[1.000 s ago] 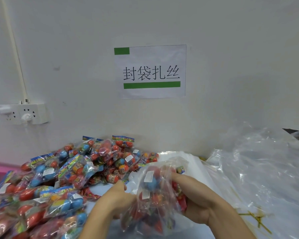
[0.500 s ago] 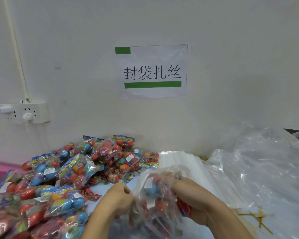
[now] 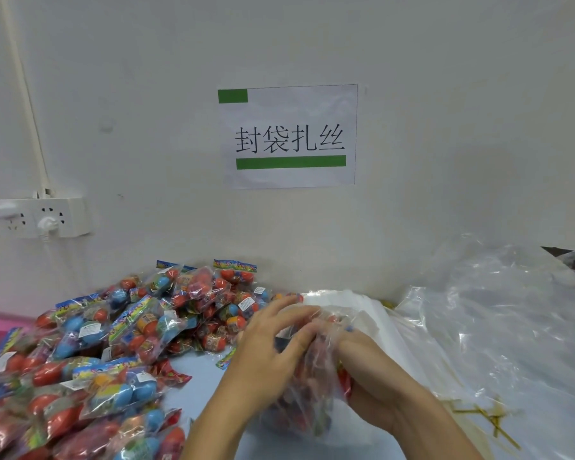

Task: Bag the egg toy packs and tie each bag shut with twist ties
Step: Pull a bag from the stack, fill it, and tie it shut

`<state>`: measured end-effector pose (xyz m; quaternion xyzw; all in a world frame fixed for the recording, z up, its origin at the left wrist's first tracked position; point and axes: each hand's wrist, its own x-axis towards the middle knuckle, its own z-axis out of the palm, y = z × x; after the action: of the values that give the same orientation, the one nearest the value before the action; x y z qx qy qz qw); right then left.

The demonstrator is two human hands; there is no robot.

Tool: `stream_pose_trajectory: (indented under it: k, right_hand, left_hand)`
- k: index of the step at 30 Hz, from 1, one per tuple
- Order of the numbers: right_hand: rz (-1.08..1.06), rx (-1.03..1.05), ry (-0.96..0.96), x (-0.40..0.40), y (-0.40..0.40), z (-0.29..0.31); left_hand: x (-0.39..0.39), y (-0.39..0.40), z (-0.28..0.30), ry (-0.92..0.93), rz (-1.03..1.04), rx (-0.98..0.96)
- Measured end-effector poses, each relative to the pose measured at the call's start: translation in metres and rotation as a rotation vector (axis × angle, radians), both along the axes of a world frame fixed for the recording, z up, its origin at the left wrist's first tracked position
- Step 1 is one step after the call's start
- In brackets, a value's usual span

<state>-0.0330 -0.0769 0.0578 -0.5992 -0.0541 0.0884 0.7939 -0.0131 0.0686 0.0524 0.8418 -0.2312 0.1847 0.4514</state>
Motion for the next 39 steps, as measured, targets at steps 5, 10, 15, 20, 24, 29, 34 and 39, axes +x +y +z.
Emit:
stream_pose_trajectory:
  k: [5, 10, 15, 20, 24, 29, 34, 39]
  right_hand:
    - [0.070, 0.079, 0.045, 0.000, -0.001, -0.002]
    - [0.051, -0.140, 0.012, 0.001, 0.003, -0.007]
    - [0.000, -0.365, -0.001, 0.000, 0.002, -0.006]
    - [-0.011, -0.611, -0.083, -0.004, 0.000, -0.003]
    - [-0.085, -0.514, -0.097, 0.000, 0.002, -0.007]
    - [-0.110, -0.623, -0.173, 0.003, 0.005, -0.010]
    - [0.014, -0.297, -0.105, 0.001, -0.001, -0.010]
    - [-0.014, -0.247, -0.118, 0.008, -0.005, -0.013]
  left_hand:
    - [-0.003, -0.005, 0.003, -0.091, 0.012, 0.028]
    - [-0.002, -0.010, 0.002, -0.121, -0.007, -0.041]
    - [0.000, -0.009, -0.001, -0.110, -0.016, -0.072]
    - [0.002, -0.010, -0.004, -0.064, 0.002, -0.102]
    - [-0.002, -0.012, -0.002, -0.075, -0.035, -0.071]
    - [-0.004, -0.014, -0.003, -0.088, -0.048, -0.060]
    - [-0.004, -0.009, -0.001, -0.026, 0.007, -0.143]
    - [-0.004, -0.007, 0.001, -0.020, -0.029, -0.131]
